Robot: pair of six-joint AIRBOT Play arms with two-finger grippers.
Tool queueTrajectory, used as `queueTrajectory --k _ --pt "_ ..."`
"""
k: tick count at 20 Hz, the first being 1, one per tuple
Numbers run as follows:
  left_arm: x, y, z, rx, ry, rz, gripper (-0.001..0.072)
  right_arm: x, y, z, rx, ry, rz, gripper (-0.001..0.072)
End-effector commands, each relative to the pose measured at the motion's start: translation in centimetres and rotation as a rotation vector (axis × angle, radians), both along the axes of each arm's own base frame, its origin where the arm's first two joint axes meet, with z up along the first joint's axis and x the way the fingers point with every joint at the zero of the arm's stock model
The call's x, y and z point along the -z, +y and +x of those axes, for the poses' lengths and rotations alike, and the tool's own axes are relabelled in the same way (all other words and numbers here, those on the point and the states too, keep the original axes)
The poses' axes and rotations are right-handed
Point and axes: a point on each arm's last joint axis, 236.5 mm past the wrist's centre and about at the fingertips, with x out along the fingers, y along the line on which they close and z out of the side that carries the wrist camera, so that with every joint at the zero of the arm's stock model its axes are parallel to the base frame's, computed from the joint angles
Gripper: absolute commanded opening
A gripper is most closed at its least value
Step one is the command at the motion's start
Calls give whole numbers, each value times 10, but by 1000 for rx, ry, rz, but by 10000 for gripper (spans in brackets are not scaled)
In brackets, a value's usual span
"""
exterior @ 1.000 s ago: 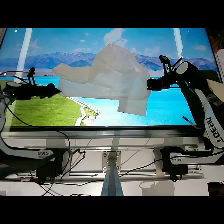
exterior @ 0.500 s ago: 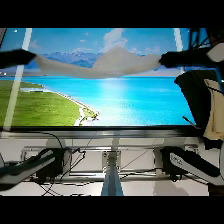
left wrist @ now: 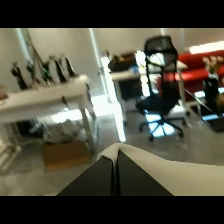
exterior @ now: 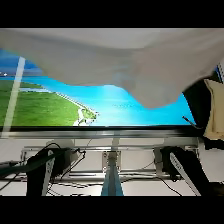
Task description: Fold the clothes and pants, and hang the long-sleeved shirts on hangers.
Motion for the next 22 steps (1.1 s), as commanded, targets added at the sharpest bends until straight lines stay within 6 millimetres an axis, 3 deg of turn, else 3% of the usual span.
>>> queueTrajectory --k 1,4,6,7,10,14,17,20,22 --pt "-25 12 -48 -117 -113 -23 12 -43 -8 -53 31 -179 15 13" --pt "25 39 -7 -167 106 -84 12 -26 -10 -20 43 -97 17 13" --pt "75 41 36 -113 308 -132 11 10 -6 25 30 65 26 13" --pt "105 40 62 -66 421 -174 12 39 -4 51 23 177 26 13" --pt "202 33 138 46 725 -246 12 149 2 125 -4 546 -15 14" --pt "346 15 221 135 1038 -244 13 288 3 203 -8 891 -24 14" --pt "425 12 254 127 1148 -280 12 373 1 248 19 1017 -6 15" --pt "468 12 273 107 1176 -293 13 434 -10 280 69 1050 -21 14" --pt "491 9 268 118 1243 -301 13 466 -19 279 89 1112 -71 14"
